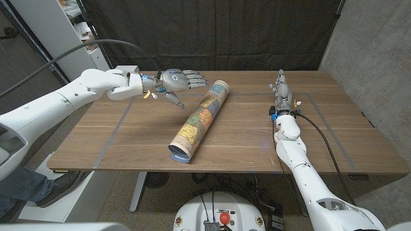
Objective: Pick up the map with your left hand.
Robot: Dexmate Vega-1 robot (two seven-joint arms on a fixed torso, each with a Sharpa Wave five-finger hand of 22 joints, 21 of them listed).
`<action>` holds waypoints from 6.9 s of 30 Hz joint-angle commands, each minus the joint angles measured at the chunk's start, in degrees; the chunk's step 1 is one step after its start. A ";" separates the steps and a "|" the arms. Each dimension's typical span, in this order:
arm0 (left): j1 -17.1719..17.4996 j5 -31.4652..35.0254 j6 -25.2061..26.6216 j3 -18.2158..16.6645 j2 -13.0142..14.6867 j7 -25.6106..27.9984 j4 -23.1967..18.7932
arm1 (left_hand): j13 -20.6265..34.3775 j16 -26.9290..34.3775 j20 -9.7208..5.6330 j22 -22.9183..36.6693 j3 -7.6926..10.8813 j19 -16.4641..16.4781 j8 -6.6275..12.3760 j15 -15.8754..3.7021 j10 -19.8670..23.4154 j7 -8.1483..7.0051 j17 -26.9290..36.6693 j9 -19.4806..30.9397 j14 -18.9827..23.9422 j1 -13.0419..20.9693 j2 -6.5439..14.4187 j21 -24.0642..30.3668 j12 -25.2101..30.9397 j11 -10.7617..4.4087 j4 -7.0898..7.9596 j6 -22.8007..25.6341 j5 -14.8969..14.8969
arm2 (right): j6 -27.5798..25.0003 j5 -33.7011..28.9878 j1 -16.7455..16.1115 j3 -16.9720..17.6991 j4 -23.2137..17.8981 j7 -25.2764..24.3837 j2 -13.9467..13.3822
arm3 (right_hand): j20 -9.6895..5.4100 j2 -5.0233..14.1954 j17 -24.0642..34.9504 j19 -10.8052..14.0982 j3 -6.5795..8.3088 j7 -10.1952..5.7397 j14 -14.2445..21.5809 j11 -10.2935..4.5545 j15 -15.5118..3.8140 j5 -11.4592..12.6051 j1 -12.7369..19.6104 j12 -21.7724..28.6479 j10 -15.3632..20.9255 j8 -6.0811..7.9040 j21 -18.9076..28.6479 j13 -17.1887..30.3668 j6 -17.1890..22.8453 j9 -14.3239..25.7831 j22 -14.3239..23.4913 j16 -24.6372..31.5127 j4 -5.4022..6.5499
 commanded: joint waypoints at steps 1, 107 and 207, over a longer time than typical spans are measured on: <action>-3.62 2.39 -4.14 2.91 -2.00 2.50 2.68 | 0.11 0.32 0.20 0.23 -0.79 0.60 0.38 -0.37 -0.06 -0.40 0.29 0.23 0.06 -0.38 0.12 -0.33 0.24 -0.31 0.02 -5.03 -0.18 | 0.02 0.27 -0.48 0.66 -0.67 -0.88 0.19 | 0.36 0.18 -0.02 0.32 -0.15 -0.17 0.34 0.33 0.28 0.43 0.59 0.05 -0.10 0.07 -0.29 0.12 0.02 0.17 0.18 -0.19 0.00; -12.38 16.32 -8.23 14.68 -5.43 -1.80 1.70 | 0.17 0.05 1.04 0.40 -9.90 1.41 1.24 0.38 -0.17 -0.45 0.21 0.29 -0.12 5.37 1.84 -5.01 0.46 0.01 -0.17 -5.37 -0.31 | 4.69 1.61 -4.44 2.59 -2.99 -5.24 1.50 | 0.73 0.16 -0.01 1.43 -1.11 -0.18 1.39 0.37 0.22 0.61 0.15 0.22 0.58 0.17 -2.54 0.15 -0.26 0.16 0.24 0.05 -0.07; -1.66 10.22 7.38 10.40 -4.78 -0.75 -1.56 | 0.32 2.84 7.00 1.23 -8.01 21.86 10.83 -4.20 28.50 -5.53 0.44 0.27 24.05 22.27 10.72 -2.05 6.15 -4.38 1.46 32.49 5.92 | 4.10 4.04 -4.54 4.47 -2.45 -0.58 0.62 | 0.93 0.54 -0.02 2.23 -1.63 -0.36 2.23 0.16 0.29 1.10 0.36 0.15 1.07 0.36 -4.59 0.18 0.39 0.18 0.31 0.11 -0.35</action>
